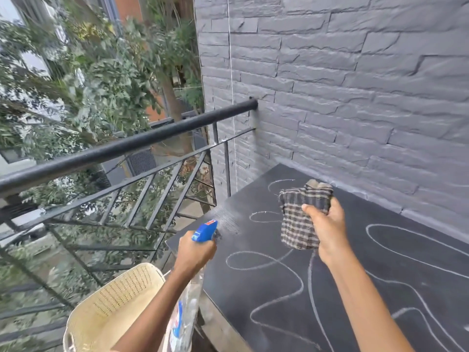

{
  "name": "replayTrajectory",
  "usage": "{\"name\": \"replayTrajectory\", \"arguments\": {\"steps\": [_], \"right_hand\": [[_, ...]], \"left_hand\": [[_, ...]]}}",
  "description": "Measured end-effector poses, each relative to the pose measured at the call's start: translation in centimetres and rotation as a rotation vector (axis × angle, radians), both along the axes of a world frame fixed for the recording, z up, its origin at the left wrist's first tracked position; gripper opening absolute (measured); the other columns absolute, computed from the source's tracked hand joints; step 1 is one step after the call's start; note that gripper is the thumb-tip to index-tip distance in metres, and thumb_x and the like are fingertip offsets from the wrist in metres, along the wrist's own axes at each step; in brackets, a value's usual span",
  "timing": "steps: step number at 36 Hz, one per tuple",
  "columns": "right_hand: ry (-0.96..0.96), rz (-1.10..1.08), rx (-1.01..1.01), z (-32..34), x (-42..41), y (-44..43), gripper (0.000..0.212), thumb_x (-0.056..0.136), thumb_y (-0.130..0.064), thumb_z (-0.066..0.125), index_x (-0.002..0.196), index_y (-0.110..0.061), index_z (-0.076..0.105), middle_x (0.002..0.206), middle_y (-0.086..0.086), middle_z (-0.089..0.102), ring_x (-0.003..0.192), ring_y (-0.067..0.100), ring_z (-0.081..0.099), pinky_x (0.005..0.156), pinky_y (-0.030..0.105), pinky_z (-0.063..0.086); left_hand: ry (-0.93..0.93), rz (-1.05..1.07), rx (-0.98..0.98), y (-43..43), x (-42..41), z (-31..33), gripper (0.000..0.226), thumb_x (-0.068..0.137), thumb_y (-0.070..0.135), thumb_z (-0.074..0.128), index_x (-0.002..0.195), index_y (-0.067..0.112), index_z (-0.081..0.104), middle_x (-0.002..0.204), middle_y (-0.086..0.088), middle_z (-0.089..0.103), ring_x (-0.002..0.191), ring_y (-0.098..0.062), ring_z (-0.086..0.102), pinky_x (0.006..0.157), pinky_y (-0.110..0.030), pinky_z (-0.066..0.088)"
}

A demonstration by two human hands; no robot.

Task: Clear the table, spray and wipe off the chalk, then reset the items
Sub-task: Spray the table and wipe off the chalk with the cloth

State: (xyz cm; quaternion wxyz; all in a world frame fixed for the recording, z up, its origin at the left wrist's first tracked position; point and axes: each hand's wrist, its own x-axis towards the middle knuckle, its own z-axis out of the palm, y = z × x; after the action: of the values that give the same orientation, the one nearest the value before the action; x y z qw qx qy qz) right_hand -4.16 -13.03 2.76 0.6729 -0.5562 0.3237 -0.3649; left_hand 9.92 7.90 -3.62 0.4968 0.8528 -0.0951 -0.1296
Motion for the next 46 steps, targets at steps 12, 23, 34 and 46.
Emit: {"name": "replayTrajectory", "arguments": {"steps": [12, 23, 34, 46], "right_hand": [[0.021, -0.182, -0.029, 1.2, -3.0, -2.0, 0.029, 0.083, 0.002, 0.062, 0.098, -0.023, 0.057, 0.091, 0.004, 0.068, 0.075, 0.019, 0.065, 0.064, 0.03, 0.051], [0.054, -0.325, -0.07, 2.4, -2.9, -1.3, 0.039, 0.085, 0.001, 0.06, 0.118, -0.017, 0.052, 0.103, 0.006, 0.066, 0.077, 0.013, 0.063, 0.064, 0.028, 0.05], [0.204, -0.33, -0.121, -0.6, 0.6, 0.5, 0.047, 0.089, 0.003, 0.052, 0.131, -0.015, 0.043, 0.091, -0.009, 0.06, 0.076, 0.003, 0.057, 0.074, 0.028, 0.046], [0.738, 0.088, -0.255, -14.2, 14.5, 7.0, 0.061, 0.09, 0.005, 0.039, 0.144, -0.016, 0.021, 0.098, 0.019, 0.059, 0.073, 0.026, 0.053, 0.065, 0.032, 0.037]], "left_hand": [[0.07, -0.121, -0.062, -4.6, 1.0, 0.6, 0.023, 0.047, 0.012, 0.046, 0.061, -0.001, 0.059, 0.049, -0.008, 0.061, 0.05, -0.027, 0.057, 0.05, -0.025, 0.038], [-0.01, -0.333, -0.038, -10.3, 3.8, 4.7, 0.028, 0.045, 0.011, 0.044, 0.061, -0.006, 0.059, 0.048, -0.007, 0.057, 0.048, -0.022, 0.046, 0.049, -0.026, 0.035], [0.042, -0.415, -0.227, -8.6, 7.8, 4.8, 0.009, 0.047, 0.01, 0.051, 0.056, 0.011, 0.049, 0.056, -0.007, 0.047, 0.059, -0.018, 0.04, 0.057, -0.031, 0.034], [0.025, -0.307, -0.277, 3.3, 14.6, 5.1, 0.02, 0.047, 0.012, 0.06, 0.066, 0.015, 0.067, 0.07, -0.016, 0.068, 0.056, -0.018, 0.057, 0.055, -0.026, 0.044]]}}
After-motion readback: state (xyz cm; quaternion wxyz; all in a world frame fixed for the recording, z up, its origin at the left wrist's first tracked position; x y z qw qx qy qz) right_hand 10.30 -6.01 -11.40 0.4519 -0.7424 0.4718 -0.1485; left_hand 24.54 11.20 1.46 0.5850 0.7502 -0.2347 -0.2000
